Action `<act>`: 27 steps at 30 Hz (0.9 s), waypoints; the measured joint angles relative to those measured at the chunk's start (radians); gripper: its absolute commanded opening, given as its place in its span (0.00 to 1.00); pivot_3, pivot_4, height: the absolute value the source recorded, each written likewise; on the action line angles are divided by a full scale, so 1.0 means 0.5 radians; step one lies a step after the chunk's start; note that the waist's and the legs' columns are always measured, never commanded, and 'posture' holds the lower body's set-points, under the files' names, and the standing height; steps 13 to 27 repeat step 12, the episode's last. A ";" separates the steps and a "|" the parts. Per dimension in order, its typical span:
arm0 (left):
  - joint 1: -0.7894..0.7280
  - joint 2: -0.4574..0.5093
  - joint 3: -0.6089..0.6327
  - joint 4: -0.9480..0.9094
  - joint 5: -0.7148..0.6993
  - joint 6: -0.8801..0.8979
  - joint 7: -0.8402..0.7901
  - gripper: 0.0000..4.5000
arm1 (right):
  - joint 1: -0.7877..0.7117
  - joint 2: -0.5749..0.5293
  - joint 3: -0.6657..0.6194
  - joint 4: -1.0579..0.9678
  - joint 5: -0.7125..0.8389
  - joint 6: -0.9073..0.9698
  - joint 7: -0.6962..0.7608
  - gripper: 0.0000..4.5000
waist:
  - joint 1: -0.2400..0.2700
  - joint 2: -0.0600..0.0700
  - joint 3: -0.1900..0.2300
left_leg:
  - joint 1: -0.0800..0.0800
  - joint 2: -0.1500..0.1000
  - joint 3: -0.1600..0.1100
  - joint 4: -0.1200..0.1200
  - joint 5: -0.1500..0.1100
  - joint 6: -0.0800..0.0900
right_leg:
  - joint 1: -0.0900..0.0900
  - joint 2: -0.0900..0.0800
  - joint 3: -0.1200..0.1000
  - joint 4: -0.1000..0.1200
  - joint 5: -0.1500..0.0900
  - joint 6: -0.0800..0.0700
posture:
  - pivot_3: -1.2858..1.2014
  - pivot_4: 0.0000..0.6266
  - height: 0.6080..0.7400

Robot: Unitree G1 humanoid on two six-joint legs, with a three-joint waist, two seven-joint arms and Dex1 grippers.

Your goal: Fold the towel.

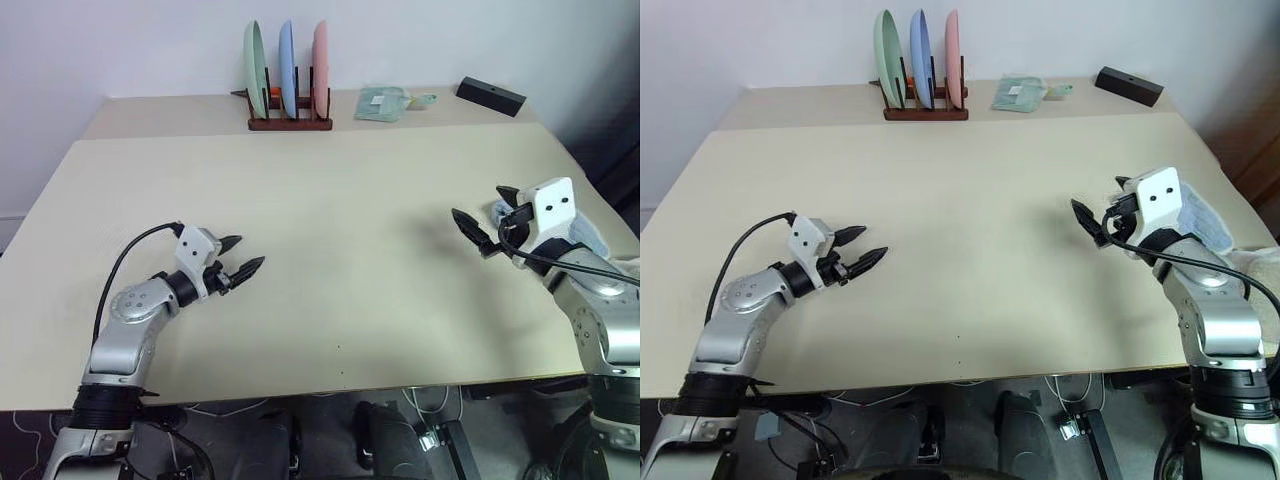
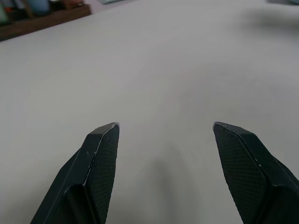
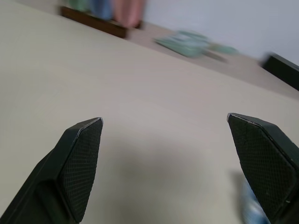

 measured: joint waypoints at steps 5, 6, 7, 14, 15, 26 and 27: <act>0.102 -0.003 0.034 -0.042 -0.001 -0.006 0.042 0.73 | -0.026 0.006 0.130 0.101 0.002 -0.042 0.268 0.97 | 0.018 0.000 0.000 | 0.000 0.000 -0.001 0.000 0.000 0.000 | 0.000 -0.001 -0.002 0.001 0.000 0.000 | 0.52 0.24 1.00; 0.113 -0.006 0.037 -0.055 -0.001 -0.001 0.054 0.73 | -0.028 0.015 0.147 0.130 -0.002 -0.056 0.299 0.97 | 0.023 0.000 0.000 | 0.000 0.000 -0.001 0.000 0.000 0.000 | 0.000 -0.001 -0.002 0.001 0.000 0.000 | 0.52 0.24 1.00; 0.130 -0.007 0.041 -0.075 -0.001 0.001 0.062 0.73 | -0.032 0.027 0.159 0.153 -0.006 -0.068 0.321 0.97 | 0.026 0.000 0.000 | 0.000 0.000 -0.001 0.000 0.000 0.000 | 0.000 -0.001 -0.002 0.001 0.000 -0.001 | 0.52 0.24 1.00; 0.182 -0.012 0.042 -0.140 -0.001 0.008 0.088 0.73 | -0.083 0.038 0.189 0.232 -0.058 -0.124 0.371 0.97 | 0.025 0.000 0.000 | 0.000 0.000 -0.001 0.000 0.000 0.000 | 0.000 -0.002 -0.002 0.001 0.000 -0.001 | 0.52 0.24 1.00; 0.182 -0.012 0.042 -0.140 -0.001 0.008 0.088 0.73 | -0.083 0.038 0.189 0.232 -0.058 -0.124 0.371 0.97 | 0.025 0.000 0.000 | 0.000 0.000 -0.001 0.000 0.000 0.000 | 0.000 -0.002 -0.002 0.001 0.000 -0.001 | 0.52 0.24 1.00; 0.182 -0.012 0.042 -0.140 -0.001 0.008 0.088 0.73 | -0.083 0.038 0.189 0.232 -0.058 -0.124 0.371 0.97 | 0.025 0.000 0.000 | 0.000 0.000 -0.001 0.000 0.000 0.000 | 0.000 -0.002 -0.002 0.001 0.000 -0.001 | 0.52 0.24 1.00; 0.182 -0.012 0.042 -0.140 -0.001 0.008 0.088 0.73 | -0.083 0.038 0.189 0.232 -0.058 -0.124 0.371 0.97 | 0.025 0.000 0.000 | 0.000 0.000 -0.001 0.000 0.000 0.000 | 0.000 -0.002 -0.002 0.001 0.000 -0.001 | 0.52 0.24 1.00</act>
